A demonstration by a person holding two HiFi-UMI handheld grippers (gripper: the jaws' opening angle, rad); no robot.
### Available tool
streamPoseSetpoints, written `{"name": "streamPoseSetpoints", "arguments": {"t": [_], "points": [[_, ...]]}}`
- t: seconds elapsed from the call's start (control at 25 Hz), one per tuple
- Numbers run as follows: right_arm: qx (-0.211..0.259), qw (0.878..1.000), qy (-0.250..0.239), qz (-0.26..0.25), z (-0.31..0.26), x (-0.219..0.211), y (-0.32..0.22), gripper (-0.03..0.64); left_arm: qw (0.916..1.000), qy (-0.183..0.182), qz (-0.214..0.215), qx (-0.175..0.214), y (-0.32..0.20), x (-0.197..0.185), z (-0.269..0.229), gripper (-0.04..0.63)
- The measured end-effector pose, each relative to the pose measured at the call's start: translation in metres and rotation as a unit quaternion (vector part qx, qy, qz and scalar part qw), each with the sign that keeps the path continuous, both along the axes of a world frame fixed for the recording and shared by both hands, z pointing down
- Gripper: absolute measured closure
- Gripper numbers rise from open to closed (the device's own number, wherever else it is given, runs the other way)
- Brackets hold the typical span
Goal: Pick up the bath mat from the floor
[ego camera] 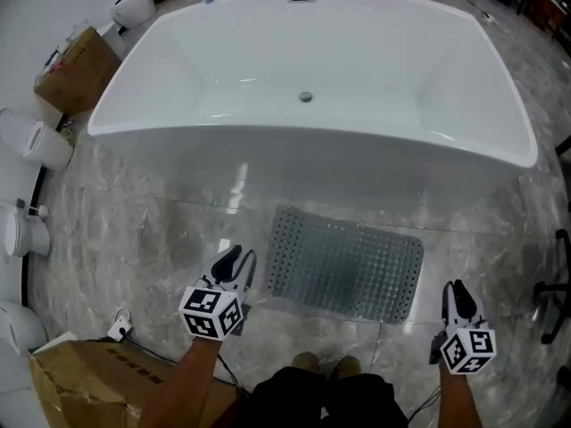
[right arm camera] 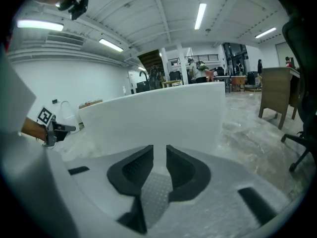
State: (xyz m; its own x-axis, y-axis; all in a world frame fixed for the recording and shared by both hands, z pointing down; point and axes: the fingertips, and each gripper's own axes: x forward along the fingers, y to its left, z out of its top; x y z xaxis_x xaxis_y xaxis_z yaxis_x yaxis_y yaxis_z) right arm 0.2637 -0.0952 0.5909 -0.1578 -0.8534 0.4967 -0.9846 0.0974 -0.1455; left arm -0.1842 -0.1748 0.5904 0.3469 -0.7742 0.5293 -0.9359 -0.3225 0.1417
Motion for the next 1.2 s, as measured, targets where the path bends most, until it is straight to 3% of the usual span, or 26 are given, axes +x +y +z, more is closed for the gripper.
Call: {"name": "streamPoseSetpoints", "arguments": {"t": [0.64, 0.88, 1.2], "points": [[-0.131, 0.991, -0.006, 0.012, 0.302, 0.037, -0.006, 0.383, 0.9901, -0.016, 0.008, -0.139, -0.026, -0.017, 0.304, 0.361], [-0.178, 0.983, -0.016, 0.029, 0.388, 0.049, -0.001, 0.322, 0.9818, -0.033, 0.002, -0.187, -0.025, -0.037, 0.382, 0.334], [-0.233, 0.972, -0.015, 0.034, 0.461, 0.054, 0.01, 0.266, 0.9647, -0.024, 0.024, -0.261, -0.004, -0.039, 0.456, 0.302]]}}
